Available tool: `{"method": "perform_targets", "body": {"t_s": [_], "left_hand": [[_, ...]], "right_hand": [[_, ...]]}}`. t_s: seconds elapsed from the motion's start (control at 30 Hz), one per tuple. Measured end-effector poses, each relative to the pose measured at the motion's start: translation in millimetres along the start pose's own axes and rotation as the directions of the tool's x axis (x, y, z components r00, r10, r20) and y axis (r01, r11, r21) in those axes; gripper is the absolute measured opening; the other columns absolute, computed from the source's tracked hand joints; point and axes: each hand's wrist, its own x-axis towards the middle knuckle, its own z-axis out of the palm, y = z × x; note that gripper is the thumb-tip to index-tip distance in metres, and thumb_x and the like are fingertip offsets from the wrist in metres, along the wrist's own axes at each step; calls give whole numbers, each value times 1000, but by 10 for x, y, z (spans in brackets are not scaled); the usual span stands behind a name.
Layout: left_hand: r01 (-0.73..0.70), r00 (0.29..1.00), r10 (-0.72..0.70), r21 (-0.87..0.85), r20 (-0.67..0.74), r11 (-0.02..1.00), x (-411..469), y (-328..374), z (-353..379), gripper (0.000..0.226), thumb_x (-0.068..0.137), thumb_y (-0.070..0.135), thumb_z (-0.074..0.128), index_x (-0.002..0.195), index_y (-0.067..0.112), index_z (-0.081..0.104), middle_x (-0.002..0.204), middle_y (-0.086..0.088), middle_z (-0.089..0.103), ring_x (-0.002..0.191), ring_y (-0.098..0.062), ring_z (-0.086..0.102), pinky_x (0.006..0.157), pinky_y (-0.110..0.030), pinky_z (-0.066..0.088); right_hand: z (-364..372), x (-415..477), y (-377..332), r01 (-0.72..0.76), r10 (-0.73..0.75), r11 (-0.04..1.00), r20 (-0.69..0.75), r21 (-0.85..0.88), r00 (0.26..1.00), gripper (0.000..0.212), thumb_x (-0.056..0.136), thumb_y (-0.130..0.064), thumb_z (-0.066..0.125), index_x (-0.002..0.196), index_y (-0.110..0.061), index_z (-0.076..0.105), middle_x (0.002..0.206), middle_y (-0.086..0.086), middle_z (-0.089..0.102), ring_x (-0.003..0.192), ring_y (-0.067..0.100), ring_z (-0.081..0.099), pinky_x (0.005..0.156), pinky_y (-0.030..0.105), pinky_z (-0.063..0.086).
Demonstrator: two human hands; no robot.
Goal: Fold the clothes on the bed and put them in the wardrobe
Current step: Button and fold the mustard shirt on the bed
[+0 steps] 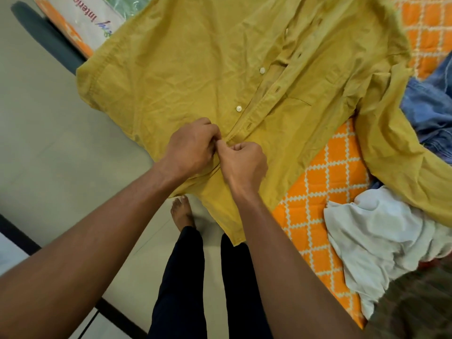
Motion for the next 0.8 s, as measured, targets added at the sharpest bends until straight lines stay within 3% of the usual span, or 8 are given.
{"method": "perform_targets", "body": {"t_s": [0.13, 0.23, 0.3, 0.4, 0.5, 0.6, 0.8], "left_hand": [[30, 999, -31, 24, 29, 999, 60, 16, 0, 17, 88, 9, 61, 102, 13, 70, 100, -4, 64, 95, -26, 60, 71, -33, 41], [88, 996, -88, -117, 1, 989, 35, -11, -33, 8, 86, 10, 69, 93, 13, 71, 90, 0, 68, 86, -19, 63, 73, -29, 46], [180, 981, -193, -277, -19, 944, 24, -5, -79, 5, 84, 14, 75, 84, 18, 72, 80, 7, 67, 75, -9, 63, 72, -25, 52], [277, 956, -292, -430, 32, 859, 35, -36, -128, 7, 84, 16, 79, 82, 20, 74, 76, 9, 70, 72, -4, 66, 69, -19, 54], [343, 927, -366, -570, 78, 747, 39, -110, -176, 9, 82, 18, 82, 80, 23, 76, 75, 8, 73, 69, -3, 67, 67, -19, 54], [363, 920, -366, -647, 136, 671, 24, -161, -215, 8, 83, 14, 81, 83, 21, 77, 74, 8, 73, 67, -1, 68, 68, -20, 57], [339, 939, -295, -629, 177, 699, 52, -237, -186, 8, 87, 10, 77, 89, 17, 77, 81, -2, 76, 77, -13, 73, 84, -39, 62]], "right_hand": [[-49, 113, -122, 7, -1, 994, 62, -106, 998, 37, 75, -45, 68, 59, -13, 57, 51, -4, 51, 49, 19, 48, 48, 31, 27], [-95, 122, -161, -37, 45, 995, 87, -94, 995, 32, 73, -42, 67, 60, -15, 55, 55, -3, 52, 52, 21, 49, 47, 31, 27], [-83, 68, -154, -75, 74, 997, 70, 8, 995, 31, 72, -37, 64, 56, -13, 52, 53, 5, 56, 53, 29, 55, 47, 38, 36], [17, -32, -132, -99, 101, 973, 2, 209, 995, 27, 66, -35, 60, 58, -10, 52, 63, 18, 64, 64, 39, 65, 60, 51, 55], [131, -91, -133, -132, 127, 930, 36, 344, 991, 19, 69, -34, 71, 61, -19, 61, 60, 7, 67, 65, 32, 70, 65, 52, 59], [228, -116, -132, -161, 161, 885, 36, 438, 986, 11, 77, -19, 80, 72, -25, 72, 66, -4, 73, 69, 18, 73, 73, 46, 63], [372, -164, -104, -144, 220, 792, -57, 593, 974, 11, 81, -10, 82, 86, -18, 77, 80, -3, 77, 74, 8, 73, 75, 28, 62]]}}
